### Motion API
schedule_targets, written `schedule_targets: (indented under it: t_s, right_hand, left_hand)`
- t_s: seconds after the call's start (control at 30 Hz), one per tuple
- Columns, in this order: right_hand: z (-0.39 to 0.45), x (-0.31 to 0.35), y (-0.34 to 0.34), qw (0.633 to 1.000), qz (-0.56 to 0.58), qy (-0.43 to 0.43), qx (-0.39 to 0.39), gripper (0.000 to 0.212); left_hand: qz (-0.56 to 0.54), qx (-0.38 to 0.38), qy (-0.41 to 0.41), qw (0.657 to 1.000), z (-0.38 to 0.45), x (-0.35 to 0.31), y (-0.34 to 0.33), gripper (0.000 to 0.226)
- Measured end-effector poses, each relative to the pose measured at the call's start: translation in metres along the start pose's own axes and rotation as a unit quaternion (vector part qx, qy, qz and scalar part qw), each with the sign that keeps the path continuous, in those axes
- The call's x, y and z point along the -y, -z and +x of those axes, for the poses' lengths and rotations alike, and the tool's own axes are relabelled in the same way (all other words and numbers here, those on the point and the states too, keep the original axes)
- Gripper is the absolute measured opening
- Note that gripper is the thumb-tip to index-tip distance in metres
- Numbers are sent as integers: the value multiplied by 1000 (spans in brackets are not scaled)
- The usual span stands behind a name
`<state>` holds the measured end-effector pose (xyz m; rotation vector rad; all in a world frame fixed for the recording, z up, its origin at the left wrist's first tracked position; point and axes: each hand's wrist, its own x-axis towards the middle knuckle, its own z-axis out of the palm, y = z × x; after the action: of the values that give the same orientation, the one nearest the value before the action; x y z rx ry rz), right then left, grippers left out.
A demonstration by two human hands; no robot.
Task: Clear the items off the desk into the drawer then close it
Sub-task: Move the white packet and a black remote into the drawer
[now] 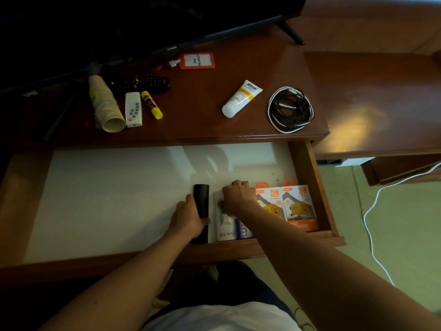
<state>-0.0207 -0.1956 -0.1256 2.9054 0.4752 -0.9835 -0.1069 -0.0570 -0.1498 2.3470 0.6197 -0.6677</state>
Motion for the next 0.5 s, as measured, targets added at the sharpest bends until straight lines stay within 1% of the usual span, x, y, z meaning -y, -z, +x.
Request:
schedule_targets:
  t_s: [0.13,0.33,0.5]
  right_hand:
    - [-4,-7,0,1000,5,10,-7,48]
    - [-11,-6,-3,999,10,31,-35,47]
    - [-13,-7,-1,999,15,33,-23,48]
  left_hand:
    - [-7,4,-1,1000,0,0,-1,67]
    - [-22,17,-5,1000,-1,0,-3,70]
    - [-27,21,-14,999,-2,-2,-4,75]
